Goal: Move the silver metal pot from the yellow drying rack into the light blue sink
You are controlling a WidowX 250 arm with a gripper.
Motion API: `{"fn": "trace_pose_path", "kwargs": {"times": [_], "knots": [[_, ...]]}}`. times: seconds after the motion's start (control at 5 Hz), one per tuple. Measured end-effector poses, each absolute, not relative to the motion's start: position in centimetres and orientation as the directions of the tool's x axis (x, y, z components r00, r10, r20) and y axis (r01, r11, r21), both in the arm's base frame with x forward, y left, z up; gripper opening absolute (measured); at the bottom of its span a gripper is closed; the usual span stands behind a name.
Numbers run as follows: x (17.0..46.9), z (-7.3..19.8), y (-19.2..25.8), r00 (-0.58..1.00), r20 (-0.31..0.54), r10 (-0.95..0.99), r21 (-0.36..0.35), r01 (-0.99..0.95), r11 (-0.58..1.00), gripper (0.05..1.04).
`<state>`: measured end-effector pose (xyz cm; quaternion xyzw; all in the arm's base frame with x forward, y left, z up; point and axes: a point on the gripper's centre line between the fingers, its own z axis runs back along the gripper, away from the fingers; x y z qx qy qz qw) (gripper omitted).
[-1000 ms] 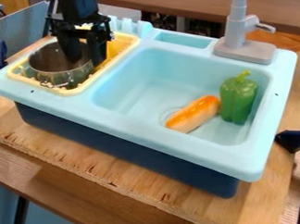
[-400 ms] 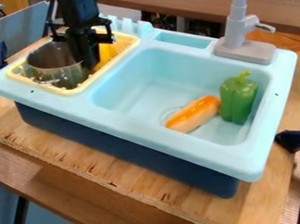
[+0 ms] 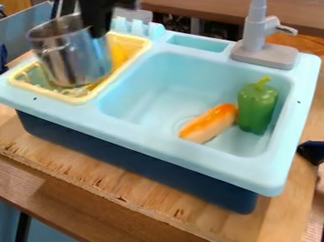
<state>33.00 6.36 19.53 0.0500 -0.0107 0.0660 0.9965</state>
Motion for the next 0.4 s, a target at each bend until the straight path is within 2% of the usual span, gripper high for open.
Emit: {"fn": "trace_pose_path", "kwargs": {"times": [0.2, 0.4], "knots": [[32.9, 20.3, 3.6, 0.996, 0.028, 0.083, 0.128, -0.086, 0.988, 0.054], [33.7, 21.2, 2.3, 0.997, 0.066, 0.026, 0.099, -0.032, 0.995, 0.054]]}}
